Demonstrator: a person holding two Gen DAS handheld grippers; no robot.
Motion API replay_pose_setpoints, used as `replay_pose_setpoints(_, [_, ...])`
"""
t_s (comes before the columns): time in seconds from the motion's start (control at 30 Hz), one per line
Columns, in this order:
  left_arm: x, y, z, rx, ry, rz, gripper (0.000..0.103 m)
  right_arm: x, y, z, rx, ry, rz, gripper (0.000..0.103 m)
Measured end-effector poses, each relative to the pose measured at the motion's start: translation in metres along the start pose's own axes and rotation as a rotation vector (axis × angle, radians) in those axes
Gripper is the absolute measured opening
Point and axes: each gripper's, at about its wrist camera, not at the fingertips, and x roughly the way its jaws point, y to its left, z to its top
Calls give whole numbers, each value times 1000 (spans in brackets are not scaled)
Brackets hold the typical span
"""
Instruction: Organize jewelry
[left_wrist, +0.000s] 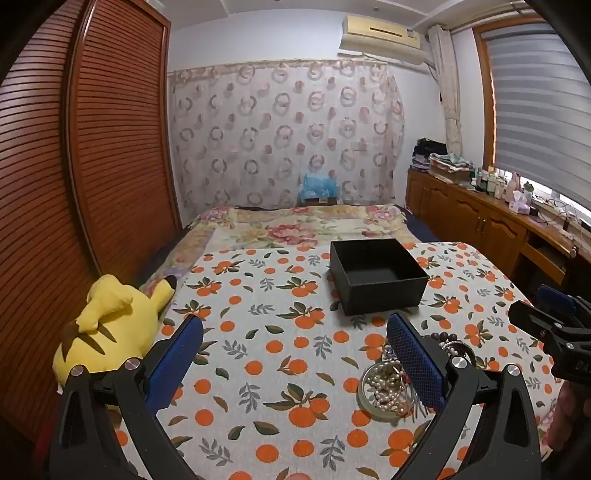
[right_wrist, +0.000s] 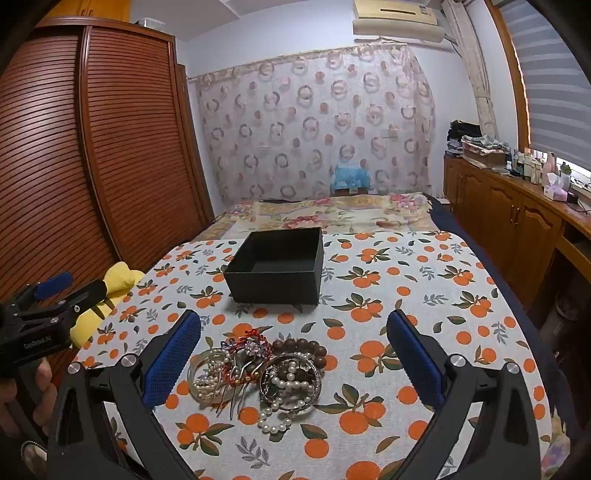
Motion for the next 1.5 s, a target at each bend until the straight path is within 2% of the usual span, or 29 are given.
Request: replay_pose_setpoints(1.5, [-5,0,1,12,-19,4,97,-3,0,1,2,-4,2,101])
